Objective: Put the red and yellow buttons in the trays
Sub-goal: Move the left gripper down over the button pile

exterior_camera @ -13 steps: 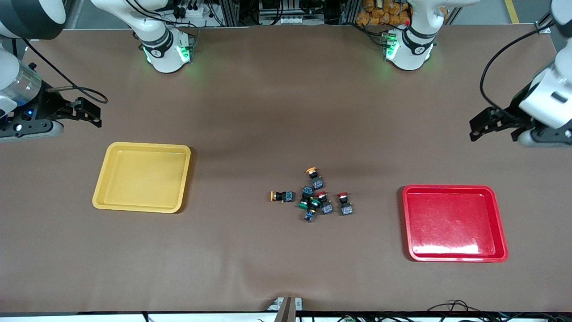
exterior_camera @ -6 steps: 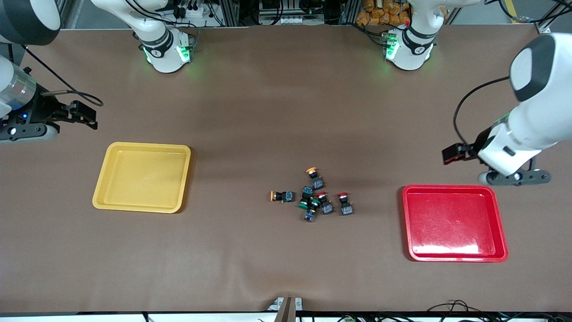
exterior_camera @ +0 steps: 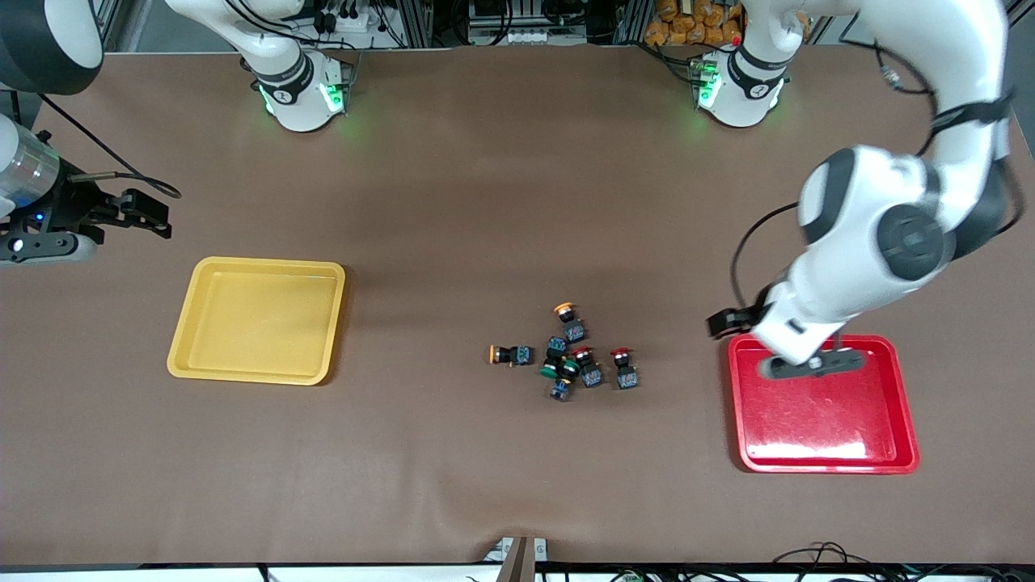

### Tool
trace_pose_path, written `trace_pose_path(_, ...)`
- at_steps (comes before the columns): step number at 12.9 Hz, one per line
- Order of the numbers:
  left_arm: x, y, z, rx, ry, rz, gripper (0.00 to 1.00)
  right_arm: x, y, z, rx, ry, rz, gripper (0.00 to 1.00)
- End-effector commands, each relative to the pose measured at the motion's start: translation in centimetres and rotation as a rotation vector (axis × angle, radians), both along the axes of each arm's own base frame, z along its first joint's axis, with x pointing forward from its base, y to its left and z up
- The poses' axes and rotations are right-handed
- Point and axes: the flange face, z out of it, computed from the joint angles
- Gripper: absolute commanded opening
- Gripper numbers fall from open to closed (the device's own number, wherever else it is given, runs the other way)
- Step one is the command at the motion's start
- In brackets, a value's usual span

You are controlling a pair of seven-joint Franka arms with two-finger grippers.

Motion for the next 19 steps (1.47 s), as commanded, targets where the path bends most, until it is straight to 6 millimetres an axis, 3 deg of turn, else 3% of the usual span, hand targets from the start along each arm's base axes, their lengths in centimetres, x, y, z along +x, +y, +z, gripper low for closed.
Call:
trace_pose_path(1, 1.3, -4.2, -4.8, -0.011, -0.011, 0.051, 1.00, 0.2, -0.2, 0.6, -0.006, -0.010, -0.005, 1.00)
trace_pose_path(4, 2.3, -8.5, -10.2, -0.029, -0.037, 0.141, 1.00, 0.5, -0.3, 0.0, -0.006, -0.003, -0.006, 1.00)
trace_pose_path(9, 2.1, -11.0, -17.2, -0.048, -0.071, 0.127, 1.00, 0.5, -0.3, -0.2, -0.007, 0.007, -0.022, 1.00)
trace_pose_path(13, 1.5, -11.4, -20.4, -0.004, -0.074, 0.081, 1.00, 0.5, -0.8, -0.2, -0.007, 0.006, -0.032, 1.00)
trace_pose_path(19, 0.9, -11.7, -22.8, 0.036, -0.065, 0.044, 1.00, 1.2, -0.1, -1.7, -0.010, 0.026, -0.078, 1.00)
